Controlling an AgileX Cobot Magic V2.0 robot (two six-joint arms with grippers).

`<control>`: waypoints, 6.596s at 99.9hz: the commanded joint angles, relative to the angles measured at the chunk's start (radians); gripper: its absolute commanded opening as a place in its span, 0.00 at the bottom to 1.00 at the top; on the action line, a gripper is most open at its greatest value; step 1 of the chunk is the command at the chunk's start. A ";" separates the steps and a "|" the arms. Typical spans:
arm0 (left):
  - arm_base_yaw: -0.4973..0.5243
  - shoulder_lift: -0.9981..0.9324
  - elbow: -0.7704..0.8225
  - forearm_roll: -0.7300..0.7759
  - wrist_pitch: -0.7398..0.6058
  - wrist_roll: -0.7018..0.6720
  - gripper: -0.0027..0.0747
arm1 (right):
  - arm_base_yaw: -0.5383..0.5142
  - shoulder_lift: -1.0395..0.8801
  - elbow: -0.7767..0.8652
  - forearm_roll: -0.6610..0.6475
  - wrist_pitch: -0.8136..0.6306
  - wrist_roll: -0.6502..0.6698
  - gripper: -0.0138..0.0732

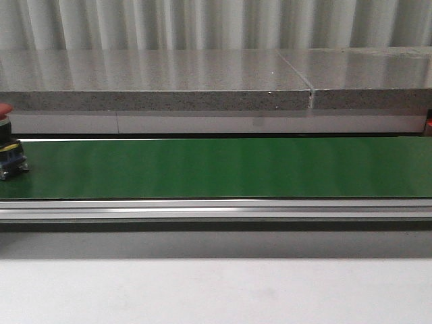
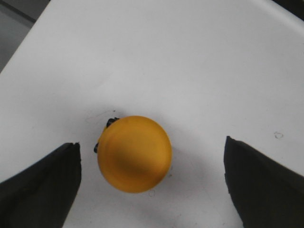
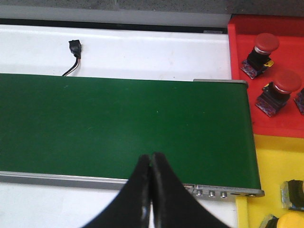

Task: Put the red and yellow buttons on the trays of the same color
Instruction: 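Lower the left gripper onto a yellow button on the table and grasp, then set the yellow button on the belt behind the red one and release, then lower the right gripper onto the red button at the belt end and grasp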

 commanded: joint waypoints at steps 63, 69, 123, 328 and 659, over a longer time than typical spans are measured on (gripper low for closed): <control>0.002 0.000 -0.084 0.003 0.025 -0.021 0.26 | 0.003 -0.006 -0.027 0.010 -0.056 -0.012 0.08; 0.002 -0.005 -0.085 -0.003 0.040 -0.021 0.19 | 0.003 -0.006 -0.027 0.010 -0.056 -0.012 0.08; -0.020 -0.290 -0.083 -0.126 0.186 -0.006 0.08 | 0.003 -0.006 -0.027 0.010 -0.056 -0.012 0.08; -0.368 -0.733 0.476 -0.168 -0.129 0.164 0.91 | 0.003 -0.006 -0.027 0.010 -0.056 -0.012 0.08; -0.514 -1.790 1.053 -0.175 -0.352 0.244 0.01 | 0.187 0.600 -0.279 0.131 0.019 -0.182 0.89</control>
